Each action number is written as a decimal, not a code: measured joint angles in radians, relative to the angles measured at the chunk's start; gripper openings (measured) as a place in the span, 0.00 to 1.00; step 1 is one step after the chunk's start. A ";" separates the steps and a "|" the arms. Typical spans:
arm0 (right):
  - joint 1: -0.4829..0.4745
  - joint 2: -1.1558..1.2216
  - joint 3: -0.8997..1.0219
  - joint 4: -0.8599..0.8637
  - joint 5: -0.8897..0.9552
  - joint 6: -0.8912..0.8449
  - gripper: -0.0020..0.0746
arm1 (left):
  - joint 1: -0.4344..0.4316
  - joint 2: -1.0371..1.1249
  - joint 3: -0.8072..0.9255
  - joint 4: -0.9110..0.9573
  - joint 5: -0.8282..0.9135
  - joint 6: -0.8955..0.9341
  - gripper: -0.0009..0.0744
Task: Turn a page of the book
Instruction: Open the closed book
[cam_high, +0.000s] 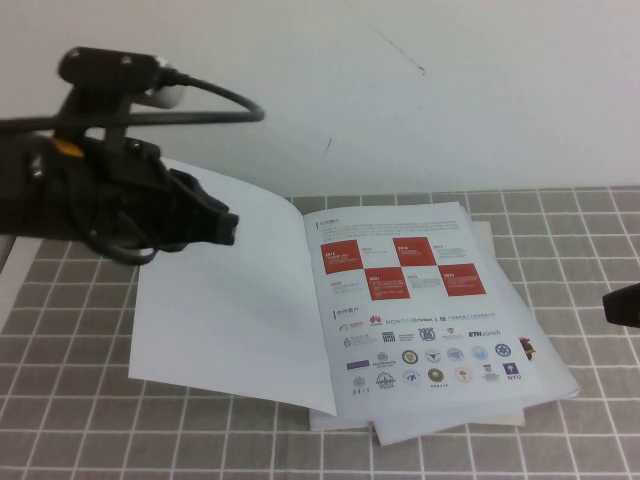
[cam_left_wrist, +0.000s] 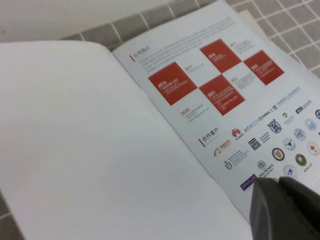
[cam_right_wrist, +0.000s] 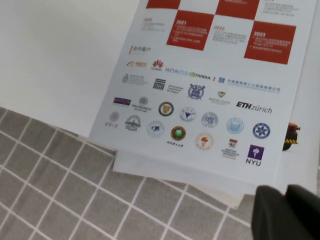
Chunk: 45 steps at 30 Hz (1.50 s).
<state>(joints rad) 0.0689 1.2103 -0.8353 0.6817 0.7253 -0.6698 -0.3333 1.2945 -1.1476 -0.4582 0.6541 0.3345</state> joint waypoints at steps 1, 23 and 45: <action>0.000 0.019 0.000 0.002 -0.013 -0.010 0.10 | 0.000 0.059 -0.034 -0.016 0.019 0.008 0.01; 0.000 0.477 -0.141 0.418 -0.146 -0.461 0.37 | -0.001 0.657 -0.195 -0.059 0.077 0.128 0.01; 0.000 0.726 -0.222 0.465 -0.145 -0.506 0.48 | -0.001 0.745 -0.206 -0.014 0.056 0.128 0.01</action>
<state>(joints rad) 0.0689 1.9368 -1.0574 1.1471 0.5808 -1.1757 -0.3338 2.0400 -1.3538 -0.4723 0.7101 0.4624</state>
